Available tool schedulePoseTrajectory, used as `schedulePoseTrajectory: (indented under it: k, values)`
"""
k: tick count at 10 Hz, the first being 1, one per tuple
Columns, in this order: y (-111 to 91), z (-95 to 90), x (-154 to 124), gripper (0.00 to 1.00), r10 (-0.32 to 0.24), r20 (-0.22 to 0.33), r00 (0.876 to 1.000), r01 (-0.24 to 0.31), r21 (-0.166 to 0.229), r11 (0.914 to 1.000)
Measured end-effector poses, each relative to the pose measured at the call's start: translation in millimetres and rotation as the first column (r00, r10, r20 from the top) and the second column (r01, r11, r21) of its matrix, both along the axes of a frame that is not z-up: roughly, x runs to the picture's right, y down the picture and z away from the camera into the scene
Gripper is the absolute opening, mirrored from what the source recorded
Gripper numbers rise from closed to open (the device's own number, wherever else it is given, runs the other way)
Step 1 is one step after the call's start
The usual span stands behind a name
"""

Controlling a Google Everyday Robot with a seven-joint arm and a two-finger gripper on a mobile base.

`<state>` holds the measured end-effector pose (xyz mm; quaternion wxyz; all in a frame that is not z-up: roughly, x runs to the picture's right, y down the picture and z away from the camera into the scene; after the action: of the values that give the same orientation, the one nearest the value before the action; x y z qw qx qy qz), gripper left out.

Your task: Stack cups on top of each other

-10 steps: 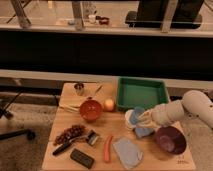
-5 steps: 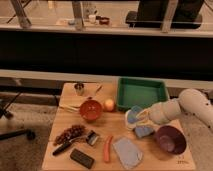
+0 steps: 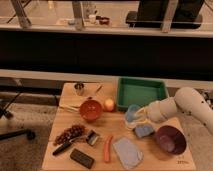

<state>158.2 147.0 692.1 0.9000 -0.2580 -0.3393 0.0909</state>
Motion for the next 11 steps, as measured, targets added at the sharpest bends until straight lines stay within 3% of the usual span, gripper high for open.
schedulePoseTrajectory:
  k: [11]
  values:
    - [1.9, 24.7, 11.1, 0.00, 0.005, -0.017, 1.000, -0.005, 0.004, 1.0000]
